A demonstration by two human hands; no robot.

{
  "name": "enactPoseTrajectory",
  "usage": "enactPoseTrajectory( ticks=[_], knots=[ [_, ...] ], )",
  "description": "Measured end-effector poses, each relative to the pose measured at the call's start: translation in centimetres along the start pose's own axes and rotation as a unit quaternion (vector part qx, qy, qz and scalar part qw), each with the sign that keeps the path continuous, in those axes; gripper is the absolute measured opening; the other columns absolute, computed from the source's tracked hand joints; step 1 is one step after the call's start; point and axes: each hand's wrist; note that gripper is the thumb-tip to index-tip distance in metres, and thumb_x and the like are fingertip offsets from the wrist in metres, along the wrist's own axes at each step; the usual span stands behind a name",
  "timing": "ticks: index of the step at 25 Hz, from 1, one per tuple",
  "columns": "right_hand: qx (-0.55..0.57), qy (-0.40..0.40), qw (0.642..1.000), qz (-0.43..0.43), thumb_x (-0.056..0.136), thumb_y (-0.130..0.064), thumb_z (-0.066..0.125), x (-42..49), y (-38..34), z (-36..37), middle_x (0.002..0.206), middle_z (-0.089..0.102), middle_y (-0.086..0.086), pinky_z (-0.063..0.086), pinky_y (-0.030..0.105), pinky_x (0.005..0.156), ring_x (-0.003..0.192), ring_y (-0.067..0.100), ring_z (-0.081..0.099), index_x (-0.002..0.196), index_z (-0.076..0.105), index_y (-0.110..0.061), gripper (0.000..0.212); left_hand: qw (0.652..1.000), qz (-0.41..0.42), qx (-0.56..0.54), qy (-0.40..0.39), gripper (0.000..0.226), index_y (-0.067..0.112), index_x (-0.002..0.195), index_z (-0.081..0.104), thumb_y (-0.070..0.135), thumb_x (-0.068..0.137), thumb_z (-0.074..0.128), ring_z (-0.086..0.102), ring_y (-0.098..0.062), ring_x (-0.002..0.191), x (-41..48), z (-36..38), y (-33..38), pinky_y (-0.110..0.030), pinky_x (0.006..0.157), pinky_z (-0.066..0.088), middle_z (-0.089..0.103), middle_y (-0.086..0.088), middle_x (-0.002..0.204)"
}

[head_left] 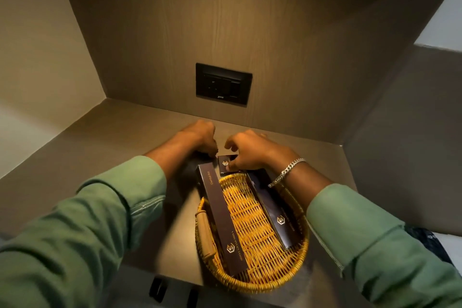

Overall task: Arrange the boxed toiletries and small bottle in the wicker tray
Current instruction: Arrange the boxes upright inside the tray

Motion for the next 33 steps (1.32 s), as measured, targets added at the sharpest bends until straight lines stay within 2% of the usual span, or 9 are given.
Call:
enactPoseTrajectory(
  ticks=[4, 7, 12, 15, 17, 20, 24, 29, 33],
  knots=[
    [-0.075, -0.047, 0.996, -0.001, 0.069, -0.038, 0.079, 2.1, -0.2, 0.1, 0.105, 0.063, 0.002, 0.045, 0.046, 0.085, 0.100, 0.025, 0.057, 0.112, 0.060, -0.021, 0.050, 0.994, 0.047, -0.063, 0.070, 0.052, 0.007, 0.115, 0.056, 0.023, 0.073, 0.081, 0.060, -0.027, 0.097, -1.2, -2.3, -0.4, -0.038, 0.082, 0.057, 0.061, -0.012, 0.110],
    [-0.086, -0.039, 0.995, -0.028, 0.068, -0.033, 0.081, 2.3, -0.5, 0.1, 0.084, 0.056, -0.004, 0.046, 0.036, 0.069, 0.084, 0.019, 0.056, 0.093, 0.060, -0.021, 0.035, 0.982, 0.113, -0.086, 0.124, 0.047, 0.008, 0.107, 0.061, 0.022, 0.069, 0.085, 0.062, -0.019, 0.087, -4.1, -4.2, -0.4, -0.021, 0.061, 0.051, 0.062, -0.006, 0.096],
    [-0.145, 0.087, 0.983, -0.069, 0.071, -0.046, 0.074, 0.6, -1.0, -3.2, 0.079, 0.055, -0.002, 0.034, 0.031, 0.063, 0.076, 0.020, 0.054, 0.082, 0.054, -0.025, 0.031, 0.953, 0.166, -0.152, 0.202, 0.044, 0.011, 0.107, 0.064, 0.022, 0.070, 0.084, 0.057, -0.008, 0.079, -9.5, -4.8, -0.1, -0.012, 0.061, 0.045, 0.060, 0.003, 0.092],
    [-0.121, 0.168, 0.977, -0.049, 0.068, -0.050, 0.073, -3.3, -0.3, -5.0, 0.082, 0.059, -0.002, 0.040, 0.033, 0.063, 0.077, 0.019, 0.056, 0.088, 0.058, -0.024, 0.036, 0.945, 0.167, -0.174, 0.220, 0.045, 0.014, 0.108, 0.062, 0.022, 0.070, 0.084, 0.054, -0.005, 0.075, -11.4, -4.0, 0.3, -0.010, 0.058, 0.041, 0.055, 0.007, 0.091],
    [-0.064, 0.194, 0.978, -0.028, 0.067, -0.053, 0.074, -7.0, 0.2, -4.7, 0.086, 0.061, -0.003, 0.043, 0.031, 0.060, 0.078, 0.017, 0.056, 0.093, 0.058, -0.025, 0.041, 0.953, 0.187, -0.160, 0.179, 0.052, 0.014, 0.113, 0.061, 0.026, 0.069, 0.085, 0.056, -0.010, 0.085, -12.0, -3.4, 0.9, -0.012, 0.063, 0.044, 0.056, 0.003, 0.101],
    [0.000, 0.148, 0.989, 0.004, 0.064, -0.061, 0.069, -13.5, 0.4, -2.5, 0.087, 0.057, -0.010, 0.042, 0.026, 0.056, 0.077, 0.008, 0.053, 0.094, 0.056, -0.032, 0.044, 0.960, 0.265, -0.071, 0.060, 0.058, 0.016, 0.120, 0.059, 0.027, 0.069, 0.084, 0.056, -0.015, 0.098, -12.5, -2.2, 3.1, -0.019, 0.073, 0.048, 0.057, 0.002, 0.109],
    [0.048, 0.108, 0.992, 0.046, 0.062, -0.068, 0.058, -20.2, -0.9, 2.7, 0.081, 0.060, -0.011, 0.050, 0.028, 0.056, 0.070, 0.004, 0.055, 0.087, 0.059, -0.032, 0.044, 0.944, 0.323, 0.007, -0.065, 0.055, 0.024, 0.119, 0.059, 0.022, 0.070, 0.083, 0.054, -0.012, 0.098, -12.8, 0.0, 6.0, -0.017, 0.068, 0.046, 0.056, 0.005, 0.109],
    [0.009, 0.160, 0.982, 0.096, 0.070, -0.066, 0.055, -21.8, -2.9, 7.3, 0.078, 0.065, -0.006, 0.041, 0.027, 0.055, 0.071, 0.010, 0.056, 0.082, 0.063, -0.028, 0.041, 0.899, 0.388, 0.170, -0.110, 0.059, 0.023, 0.124, 0.057, 0.019, 0.070, 0.081, 0.047, -0.019, 0.115, -13.0, 2.6, 7.7, -0.036, 0.093, 0.046, 0.055, 0.000, 0.124],
    [-0.015, 0.214, 0.970, 0.119, 0.073, -0.057, 0.062, -21.1, -3.3, 8.3, 0.085, 0.068, 0.000, 0.040, 0.030, 0.061, 0.082, 0.020, 0.060, 0.085, 0.063, -0.021, 0.038, 0.879, 0.406, 0.215, -0.126, 0.056, 0.020, 0.119, 0.057, 0.016, 0.069, 0.082, 0.050, -0.022, 0.111, -13.1, 3.4, 8.5, -0.041, 0.093, 0.050, 0.058, -0.002, 0.119]
  ],
)
Point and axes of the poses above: each hand's wrist, its own x-axis towards the middle knuckle, its own z-axis out of the palm, y = z × x
